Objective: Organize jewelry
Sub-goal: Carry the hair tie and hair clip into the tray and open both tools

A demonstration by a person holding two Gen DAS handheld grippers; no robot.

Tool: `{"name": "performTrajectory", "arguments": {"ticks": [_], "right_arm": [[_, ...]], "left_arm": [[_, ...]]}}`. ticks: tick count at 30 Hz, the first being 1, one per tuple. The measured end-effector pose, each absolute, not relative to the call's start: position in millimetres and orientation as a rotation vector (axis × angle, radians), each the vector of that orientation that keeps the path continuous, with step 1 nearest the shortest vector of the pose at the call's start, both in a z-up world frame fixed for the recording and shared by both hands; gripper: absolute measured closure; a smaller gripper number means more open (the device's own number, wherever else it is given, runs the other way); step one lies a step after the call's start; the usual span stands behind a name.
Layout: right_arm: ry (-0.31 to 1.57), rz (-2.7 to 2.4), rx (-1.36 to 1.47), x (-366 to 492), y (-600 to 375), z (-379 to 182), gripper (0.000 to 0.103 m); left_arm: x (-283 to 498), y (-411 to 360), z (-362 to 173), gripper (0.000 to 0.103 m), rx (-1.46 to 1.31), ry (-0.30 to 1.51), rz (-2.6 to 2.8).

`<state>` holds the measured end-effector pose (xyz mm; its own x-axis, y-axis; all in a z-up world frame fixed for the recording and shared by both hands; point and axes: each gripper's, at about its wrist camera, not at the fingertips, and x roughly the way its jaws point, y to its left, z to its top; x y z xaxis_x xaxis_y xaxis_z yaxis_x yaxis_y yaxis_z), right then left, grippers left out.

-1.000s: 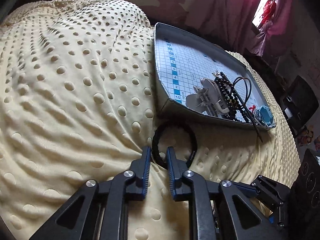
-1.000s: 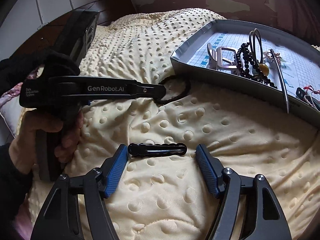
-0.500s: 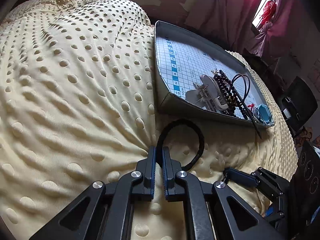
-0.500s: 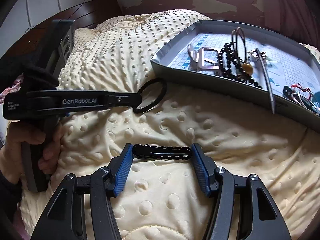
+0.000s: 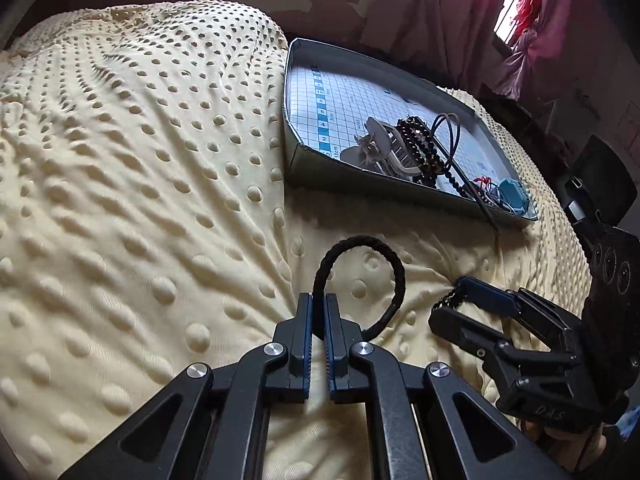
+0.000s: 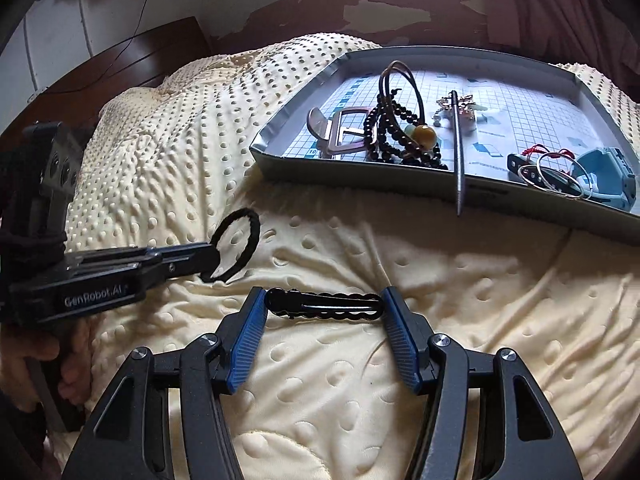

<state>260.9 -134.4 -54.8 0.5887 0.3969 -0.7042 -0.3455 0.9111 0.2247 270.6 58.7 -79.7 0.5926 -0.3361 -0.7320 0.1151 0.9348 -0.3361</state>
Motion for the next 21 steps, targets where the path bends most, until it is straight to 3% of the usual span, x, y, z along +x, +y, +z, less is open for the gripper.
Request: {"name": "performTrajectory", "arguments": {"ticks": [14,21], "right_arm": [[0.646,0.351,0.132,259,-179,-14,0.049],[0.56,0.301,0.066,288,-194,16,0.049]], "left_arm": [[251,37,-43,0.098,-0.228,0.748,-0.218],[289,26,1,0.098,-0.301,0.688,-0.184]]}}
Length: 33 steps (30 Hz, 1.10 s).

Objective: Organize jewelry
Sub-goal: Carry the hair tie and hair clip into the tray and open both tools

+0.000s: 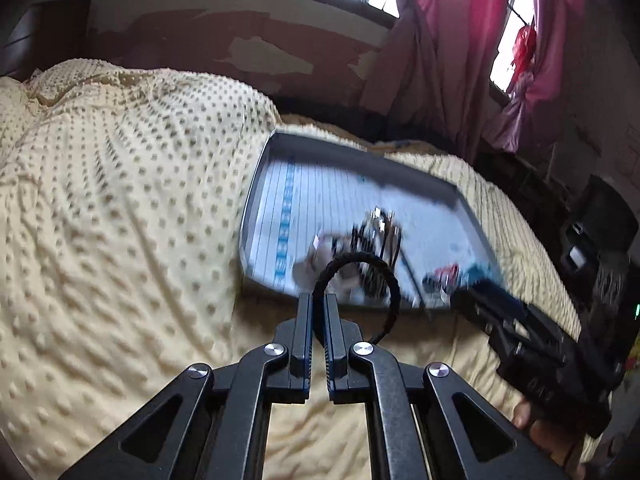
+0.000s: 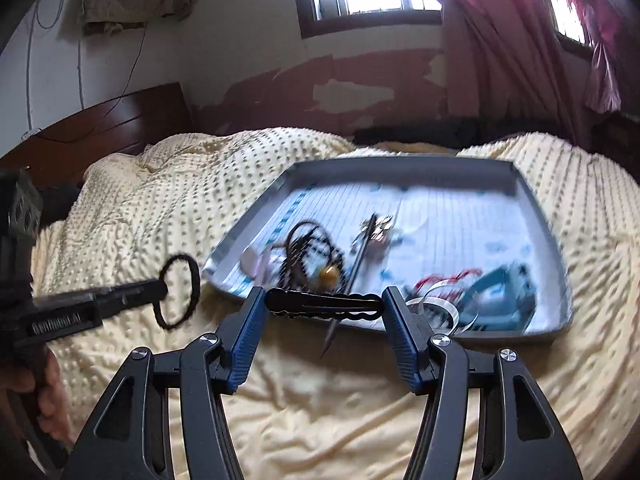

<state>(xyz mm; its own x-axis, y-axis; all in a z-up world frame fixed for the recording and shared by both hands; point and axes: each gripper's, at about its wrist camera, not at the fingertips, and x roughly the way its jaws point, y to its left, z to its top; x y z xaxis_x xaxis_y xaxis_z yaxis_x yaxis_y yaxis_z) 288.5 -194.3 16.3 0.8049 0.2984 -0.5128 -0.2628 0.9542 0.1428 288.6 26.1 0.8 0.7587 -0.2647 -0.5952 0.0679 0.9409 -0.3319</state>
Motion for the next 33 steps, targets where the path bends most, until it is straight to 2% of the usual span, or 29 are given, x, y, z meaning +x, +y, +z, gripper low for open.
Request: {"name": "performTrajectory", "arguments": {"ticks": [9,17,27,30,33], "right_arm": [[0.584,0.208,0.13,340,-264,29,0.049],[0.637,0.195,0.092,368,-300,17,0.049],[0.676,0.201,0.148,372,-311,2,0.049],[0.672,0.19,0.155,370,-313,2,0.039],[0.671,0.186,0.165,369,-315,3,0.038]], "left_arm": [[357,-27,32,0.098,-0.265,0.692,-0.184],[402,-81,8,0.098,-0.191,0.831,-0.224],[419,-98,-10,0.097,-0.202,0.905,-0.22],[418,-103,-11,0.097,-0.181,0.928,-0.197],[417,-105,-8,0.097,-0.174,0.926,-0.205]]}}
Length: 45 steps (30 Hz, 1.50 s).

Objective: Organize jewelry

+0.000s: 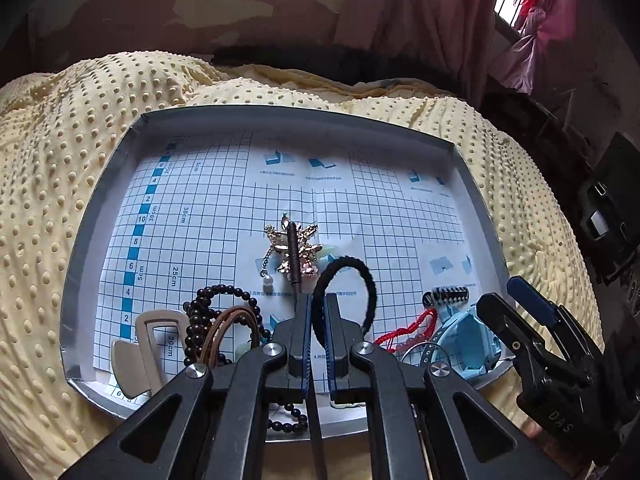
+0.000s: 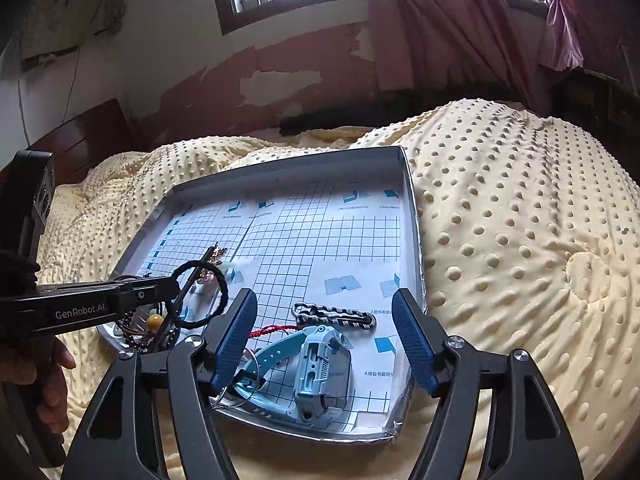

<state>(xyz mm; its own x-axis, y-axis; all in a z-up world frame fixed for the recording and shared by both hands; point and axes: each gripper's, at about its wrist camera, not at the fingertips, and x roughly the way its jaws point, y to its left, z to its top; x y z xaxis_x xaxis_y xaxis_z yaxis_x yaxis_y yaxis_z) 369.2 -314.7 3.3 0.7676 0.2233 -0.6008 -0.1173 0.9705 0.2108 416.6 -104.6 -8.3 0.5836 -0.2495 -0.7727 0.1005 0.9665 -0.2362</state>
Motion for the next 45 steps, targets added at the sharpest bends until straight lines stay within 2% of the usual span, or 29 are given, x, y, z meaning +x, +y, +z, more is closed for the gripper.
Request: {"name": "performTrajectory", "arguments": {"ticks": [4,5,7,8,9,10,11,12,14,15,16,26,34,45], "right_arm": [[0.65,0.173,0.171,365,-319,9,0.037],[0.639,0.169,0.178,363,-320,12,0.032],[0.614,0.167,0.191,359,-323,18,0.025],[0.601,0.167,0.197,357,-325,21,0.024],[0.588,0.164,0.202,354,-326,25,0.024],[0.577,0.159,0.205,351,-327,28,0.02],[0.564,0.152,0.211,347,-328,32,0.013],[0.549,0.145,0.22,342,-328,35,0.01],[0.517,0.137,0.242,333,-330,41,0.005],[0.505,0.136,0.25,328,-331,44,0.004],[0.487,0.131,0.256,321,-332,48,0.001],[0.277,0.166,0.202,234,-318,96,0.001],[0.146,0.204,0.079,160,-289,111,0.001],[0.124,0.23,0.044,78,-268,95,0.001]], "left_arm": [[413,-103,-2,0.094,-0.181,0.905,-0.202],[411,-102,0,0.092,-0.181,0.892,-0.199],[405,-100,6,0.07,-0.176,0.857,-0.196],[402,-100,9,0.061,-0.175,0.842,-0.198],[398,-100,12,0.039,-0.176,0.827,-0.2],[393,-99,15,0.024,-0.178,0.807,-0.201],[388,-98,20,0.021,-0.182,0.782,-0.201],[383,-97,24,0.019,-0.18,0.761,-0.199],[372,-94,33,0.01,-0.178,0.727,-0.188],[366,-91,37,0.002,-0.179,0.706,-0.173],[359,-87,41,0.0,-0.183,0.685,-0.162],[262,-42,84,0.0,-0.229,0.415,-0.129],[185,-40,101,0.0,-0.124,0.35,-0.116],[78,-33,91,0.0,-0.092,0.211,-0.063]]}}
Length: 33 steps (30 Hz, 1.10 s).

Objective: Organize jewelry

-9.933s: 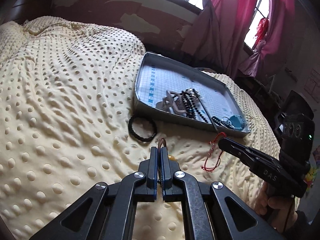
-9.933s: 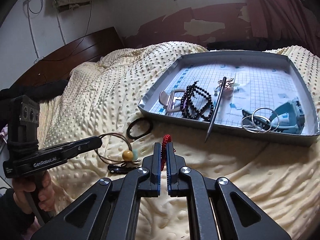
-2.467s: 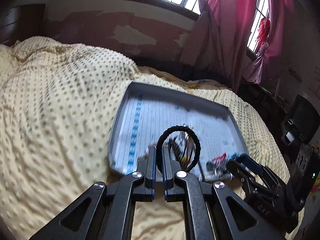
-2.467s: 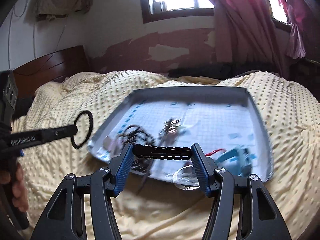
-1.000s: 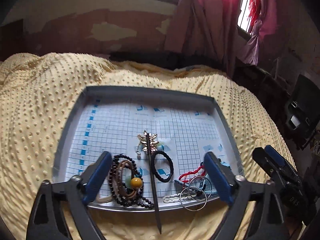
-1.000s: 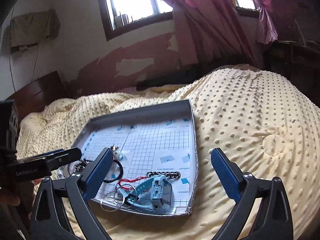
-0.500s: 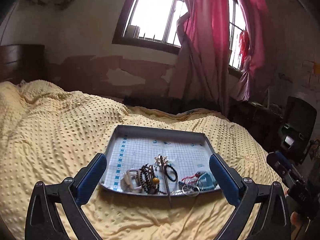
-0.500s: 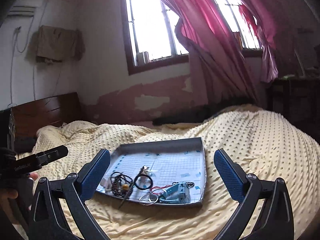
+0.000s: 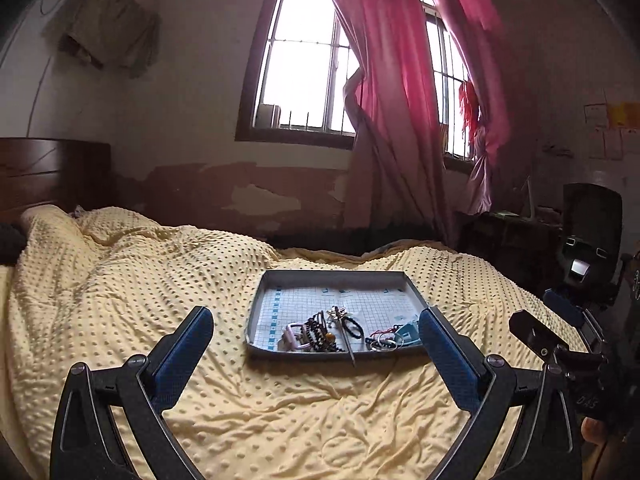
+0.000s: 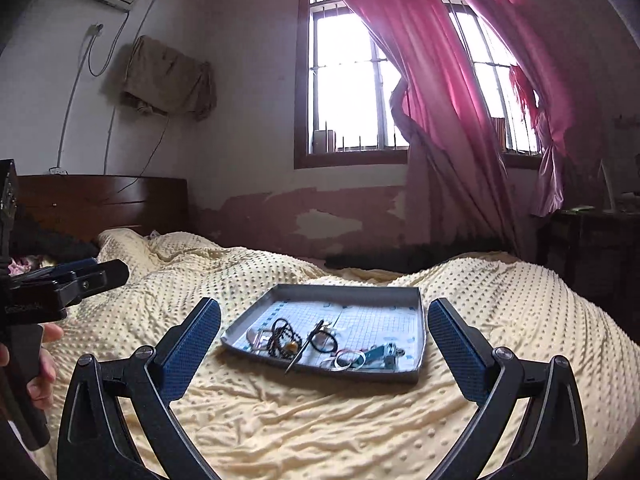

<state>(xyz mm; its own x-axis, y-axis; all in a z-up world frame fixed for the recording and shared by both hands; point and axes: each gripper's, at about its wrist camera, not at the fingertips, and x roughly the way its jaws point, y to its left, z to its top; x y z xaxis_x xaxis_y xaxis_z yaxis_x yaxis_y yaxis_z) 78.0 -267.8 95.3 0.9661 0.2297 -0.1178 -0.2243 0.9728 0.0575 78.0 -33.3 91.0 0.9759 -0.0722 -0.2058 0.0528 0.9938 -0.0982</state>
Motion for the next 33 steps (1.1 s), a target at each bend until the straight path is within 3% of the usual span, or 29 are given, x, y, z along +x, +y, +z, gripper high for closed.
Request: {"name": "performTrajectory", "arguments": {"ticks": [13,33], "right_arm": [[0.216,0.236,0.052,43,-257,62,0.001],[0.243,0.228,0.091,52,-251,60,0.001]], "left_arm": [[28,-12,44,0.0,-0.108,0.186,-0.029],[31,4,32,0.0,-0.123,0.214,-0.011]]}}
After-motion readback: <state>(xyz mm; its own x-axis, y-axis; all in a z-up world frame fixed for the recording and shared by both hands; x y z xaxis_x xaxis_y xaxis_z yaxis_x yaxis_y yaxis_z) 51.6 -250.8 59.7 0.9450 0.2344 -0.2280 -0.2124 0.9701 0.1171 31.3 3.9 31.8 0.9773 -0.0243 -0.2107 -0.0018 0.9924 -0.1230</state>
